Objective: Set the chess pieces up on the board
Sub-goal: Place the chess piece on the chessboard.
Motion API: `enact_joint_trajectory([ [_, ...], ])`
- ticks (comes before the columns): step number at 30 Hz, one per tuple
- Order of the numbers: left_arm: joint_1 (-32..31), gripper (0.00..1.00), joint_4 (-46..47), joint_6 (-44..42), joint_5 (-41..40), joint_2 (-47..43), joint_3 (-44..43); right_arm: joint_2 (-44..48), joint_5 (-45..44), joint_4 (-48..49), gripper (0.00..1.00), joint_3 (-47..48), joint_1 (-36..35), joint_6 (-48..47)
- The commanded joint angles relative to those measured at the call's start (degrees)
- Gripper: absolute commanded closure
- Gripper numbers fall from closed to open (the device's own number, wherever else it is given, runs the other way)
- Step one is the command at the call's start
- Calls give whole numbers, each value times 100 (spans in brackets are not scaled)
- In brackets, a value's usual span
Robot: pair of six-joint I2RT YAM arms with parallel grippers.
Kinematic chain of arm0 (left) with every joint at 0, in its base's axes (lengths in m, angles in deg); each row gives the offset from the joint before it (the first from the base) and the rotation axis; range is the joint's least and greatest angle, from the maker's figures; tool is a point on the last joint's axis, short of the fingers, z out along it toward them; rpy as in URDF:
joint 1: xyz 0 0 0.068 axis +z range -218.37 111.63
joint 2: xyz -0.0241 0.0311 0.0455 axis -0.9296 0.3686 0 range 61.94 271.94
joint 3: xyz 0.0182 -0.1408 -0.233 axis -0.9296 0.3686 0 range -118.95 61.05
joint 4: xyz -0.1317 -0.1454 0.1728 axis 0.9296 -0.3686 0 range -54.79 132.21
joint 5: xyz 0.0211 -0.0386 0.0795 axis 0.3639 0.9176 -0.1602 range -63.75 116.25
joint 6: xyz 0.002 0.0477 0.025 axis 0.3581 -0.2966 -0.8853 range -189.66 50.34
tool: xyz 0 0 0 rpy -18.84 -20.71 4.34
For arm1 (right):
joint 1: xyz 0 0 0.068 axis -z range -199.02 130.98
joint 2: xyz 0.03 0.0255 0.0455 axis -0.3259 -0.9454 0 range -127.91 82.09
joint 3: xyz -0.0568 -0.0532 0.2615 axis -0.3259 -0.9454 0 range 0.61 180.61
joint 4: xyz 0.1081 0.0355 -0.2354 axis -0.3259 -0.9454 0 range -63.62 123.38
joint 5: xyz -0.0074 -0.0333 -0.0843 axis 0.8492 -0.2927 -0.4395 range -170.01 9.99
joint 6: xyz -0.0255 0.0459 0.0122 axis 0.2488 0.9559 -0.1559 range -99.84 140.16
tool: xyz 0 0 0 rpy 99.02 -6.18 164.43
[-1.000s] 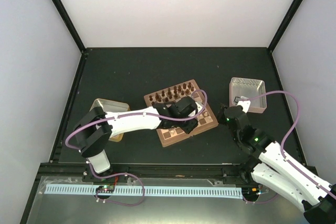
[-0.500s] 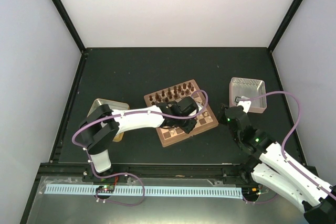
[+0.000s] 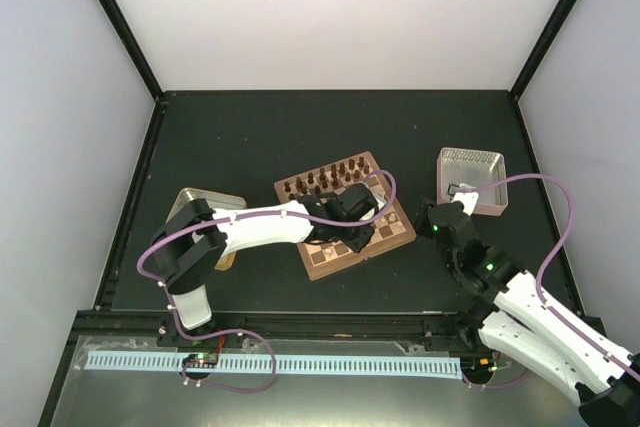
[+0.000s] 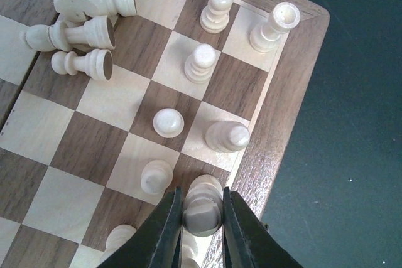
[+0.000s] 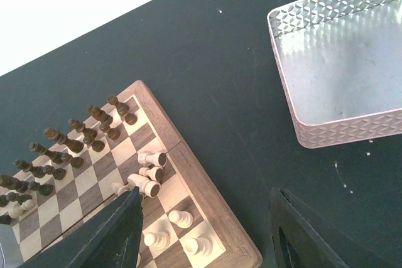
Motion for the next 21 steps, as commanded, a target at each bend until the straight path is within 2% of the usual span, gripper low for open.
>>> enact_joint_trajectory([
  [1,24,86,-60,-58,-220,10,-181,27,-134,67,43,-46,34,-6],
  [7,25,81,-36,-56,-187,37,-182,42,-125,58,43,-42,42,-1],
  [12,25,69,-44,-39,-163,19,-212,38,-105,49,43,-38,35,-6],
  [21,65,58,-70,20,51,-428,-279,98,-60,-8,43,29,33,-15],
])
